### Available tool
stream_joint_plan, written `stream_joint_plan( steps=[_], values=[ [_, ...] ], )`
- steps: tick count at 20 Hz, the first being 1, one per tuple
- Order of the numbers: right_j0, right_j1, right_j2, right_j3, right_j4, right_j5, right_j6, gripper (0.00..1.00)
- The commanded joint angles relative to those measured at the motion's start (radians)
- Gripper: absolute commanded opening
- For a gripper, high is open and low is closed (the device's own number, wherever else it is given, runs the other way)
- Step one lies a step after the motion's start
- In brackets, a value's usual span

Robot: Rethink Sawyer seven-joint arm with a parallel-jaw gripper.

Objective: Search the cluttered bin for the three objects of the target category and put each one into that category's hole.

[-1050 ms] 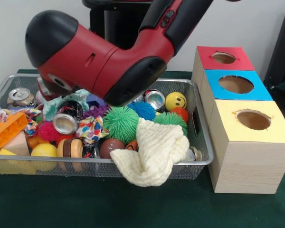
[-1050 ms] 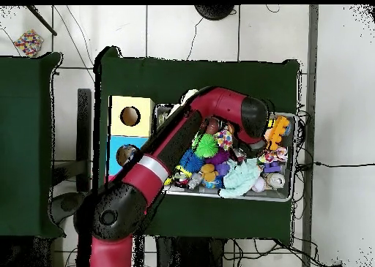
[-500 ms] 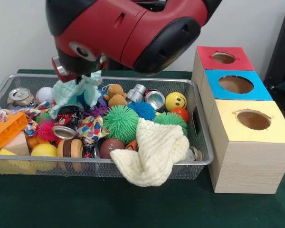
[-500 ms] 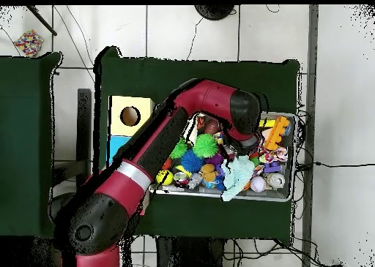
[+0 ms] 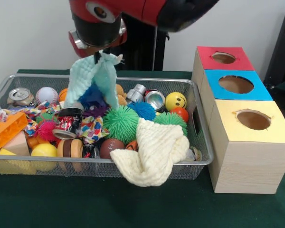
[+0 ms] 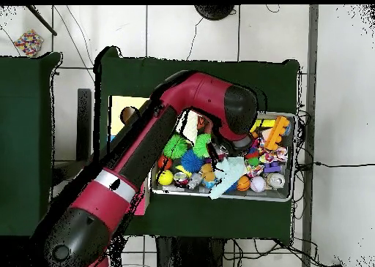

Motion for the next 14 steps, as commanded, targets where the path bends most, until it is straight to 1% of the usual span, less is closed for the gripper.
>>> stream_joint_plan(
  steps=[1, 8, 12, 14],
  values=[
    [0.006, -0.128, 0.114, 0.014, 0.17, -0.057, 0.241, 0.0],
    [0.01, -0.168, 0.137, 0.034, 0.274, 0.021, 0.232, 0.0],
    [0.011, -0.203, 0.139, 0.044, 0.327, 0.034, 0.235, 0.0],
    [0.014, -0.213, 0.129, 0.049, 0.334, 0.025, 0.239, 0.0]
  ],
)
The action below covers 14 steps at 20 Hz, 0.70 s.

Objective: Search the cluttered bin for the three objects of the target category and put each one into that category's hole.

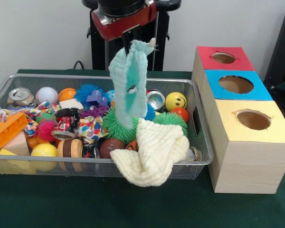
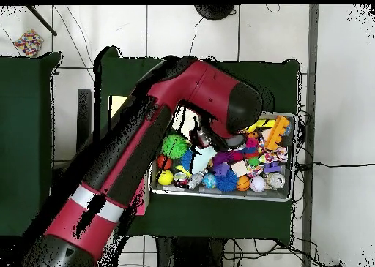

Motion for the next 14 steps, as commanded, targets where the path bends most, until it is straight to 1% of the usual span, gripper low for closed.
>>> stream_joint_plan(
  steps=[1, 3, 8, 14],
  values=[
    [0.0, -0.06, 0.121, 0.042, 0.127, 0.016, 0.242, 0.0],
    [0.004, -0.066, 0.113, 0.05, 0.134, 0.012, 0.245, 0.0],
    [0.009, -0.059, 0.106, 0.051, 0.152, 0.042, 0.243, 0.0],
    [0.019, -0.058, 0.115, 0.075, 0.162, 0.051, 0.204, 0.0]
  ],
)
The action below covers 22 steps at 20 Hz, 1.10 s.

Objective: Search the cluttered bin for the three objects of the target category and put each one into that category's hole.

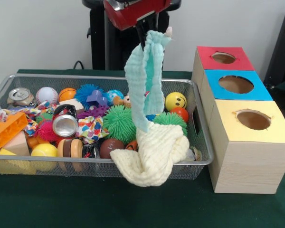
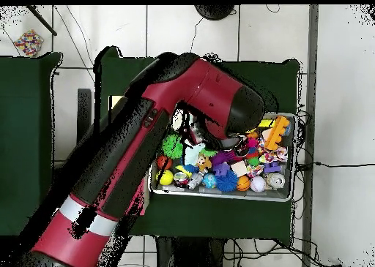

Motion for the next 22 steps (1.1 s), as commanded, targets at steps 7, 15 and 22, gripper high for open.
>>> stream_joint_plan(
  steps=[7, 15, 22],
  values=[
    [0.007, 0.005, 0.101, 0.073, 0.069, 0.078, 0.154, 0.0],
    [0.025, 0.011, 0.1, 0.068, 0.067, 0.09, 0.167, 0.0],
    [0.024, 0.003, 0.11, 0.068, 0.064, 0.08, 0.147, 0.0]
  ],
)
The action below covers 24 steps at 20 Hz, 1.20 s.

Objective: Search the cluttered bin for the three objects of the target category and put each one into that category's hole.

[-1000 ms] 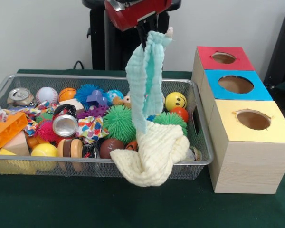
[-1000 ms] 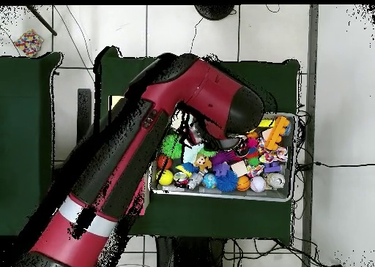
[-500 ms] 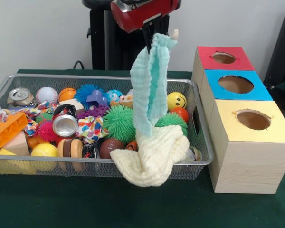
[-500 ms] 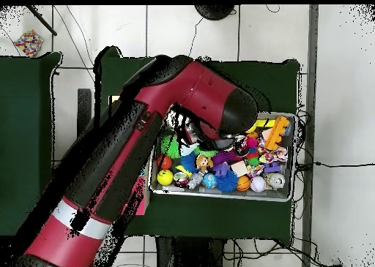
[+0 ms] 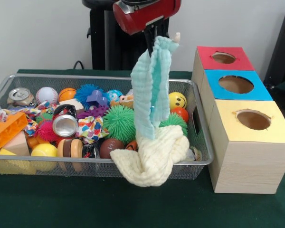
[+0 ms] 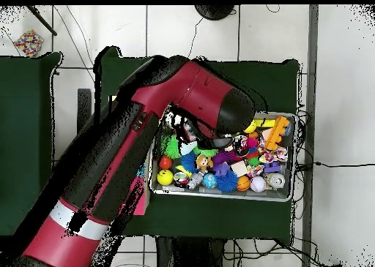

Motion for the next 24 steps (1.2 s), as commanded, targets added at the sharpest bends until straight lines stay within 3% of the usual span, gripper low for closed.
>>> stream_joint_plan(
  steps=[1, 3, 4, 16, 20, 24],
  values=[
    [-0.006, 0.002, 0.11, 0.055, 0.051, 0.02, 0.148, 0.0],
    [-0.008, 0.001, 0.111, 0.053, 0.05, 0.016, 0.147, 0.0],
    [-0.008, 0.001, 0.111, 0.052, 0.049, 0.015, 0.147, 1.0],
    [-0.019, -0.012, 0.125, 0.053, 0.071, 0.073, 0.05, 1.0],
    [-0.041, 0.051, 0.097, 0.054, -0.015, 0.08, -0.073, 1.0],
    [-0.071, 0.083, 0.069, 0.029, -0.075, 0.101, -0.116, 1.0]
  ],
)
